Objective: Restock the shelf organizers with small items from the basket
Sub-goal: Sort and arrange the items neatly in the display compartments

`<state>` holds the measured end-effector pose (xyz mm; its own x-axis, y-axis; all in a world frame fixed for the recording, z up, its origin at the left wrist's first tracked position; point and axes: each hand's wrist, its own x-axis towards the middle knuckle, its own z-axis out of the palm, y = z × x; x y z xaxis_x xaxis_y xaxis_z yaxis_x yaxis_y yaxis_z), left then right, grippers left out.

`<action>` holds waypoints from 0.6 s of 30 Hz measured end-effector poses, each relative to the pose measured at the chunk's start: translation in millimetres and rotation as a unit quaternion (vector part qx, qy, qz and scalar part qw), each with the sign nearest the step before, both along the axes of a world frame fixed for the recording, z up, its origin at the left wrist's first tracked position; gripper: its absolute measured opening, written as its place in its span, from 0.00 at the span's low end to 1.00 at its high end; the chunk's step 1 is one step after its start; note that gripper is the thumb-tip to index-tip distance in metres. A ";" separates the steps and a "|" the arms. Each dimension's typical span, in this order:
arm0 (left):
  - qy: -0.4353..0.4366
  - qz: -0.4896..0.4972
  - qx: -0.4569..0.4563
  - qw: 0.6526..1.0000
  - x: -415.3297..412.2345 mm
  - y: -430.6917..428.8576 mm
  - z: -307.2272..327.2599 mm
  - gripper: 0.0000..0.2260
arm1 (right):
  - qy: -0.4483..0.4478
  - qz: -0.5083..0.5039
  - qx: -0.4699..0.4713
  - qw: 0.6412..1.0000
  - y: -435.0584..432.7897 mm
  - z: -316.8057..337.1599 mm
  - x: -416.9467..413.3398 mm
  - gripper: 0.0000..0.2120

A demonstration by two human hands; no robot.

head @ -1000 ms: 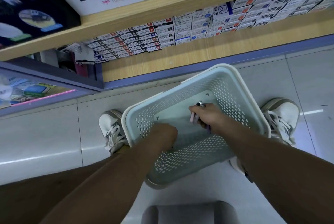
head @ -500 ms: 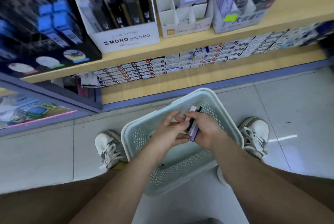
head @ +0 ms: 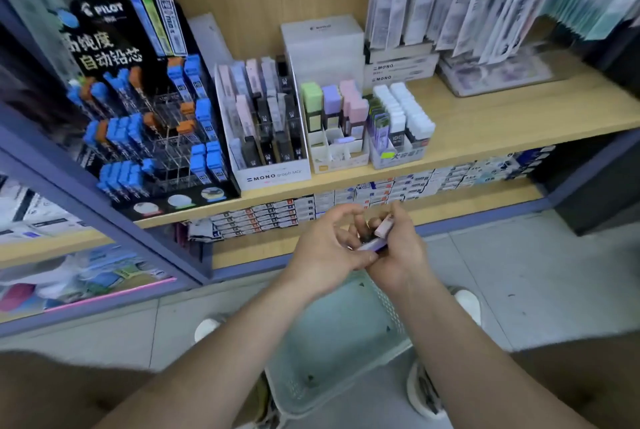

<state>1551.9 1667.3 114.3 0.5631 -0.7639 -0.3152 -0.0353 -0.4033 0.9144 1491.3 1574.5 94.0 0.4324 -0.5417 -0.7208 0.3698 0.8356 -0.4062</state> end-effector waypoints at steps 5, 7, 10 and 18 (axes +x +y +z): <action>-0.151 -0.036 0.024 0.988 6.4 6.3 52.6 0.24 | -0.058 -0.054 0.030 0.996 -10.3 40.0 5.7 0.14; -0.178 -0.033 0.004 0.983 10.5 9.0 68.2 0.20 | -0.077 -0.059 0.027 0.995 -16.0 54.5 10.5 0.15; -0.245 -0.032 -0.015 0.969 14.4 8.6 86.0 0.14 | -0.122 -0.062 0.028 0.990 -25.3 75.1 16.1 0.16; -0.322 -0.052 -0.070 0.943 38.4 -15.7 125.1 0.11 | -0.111 0.260 -0.142 0.949 -28.4 118.4 13.6 0.09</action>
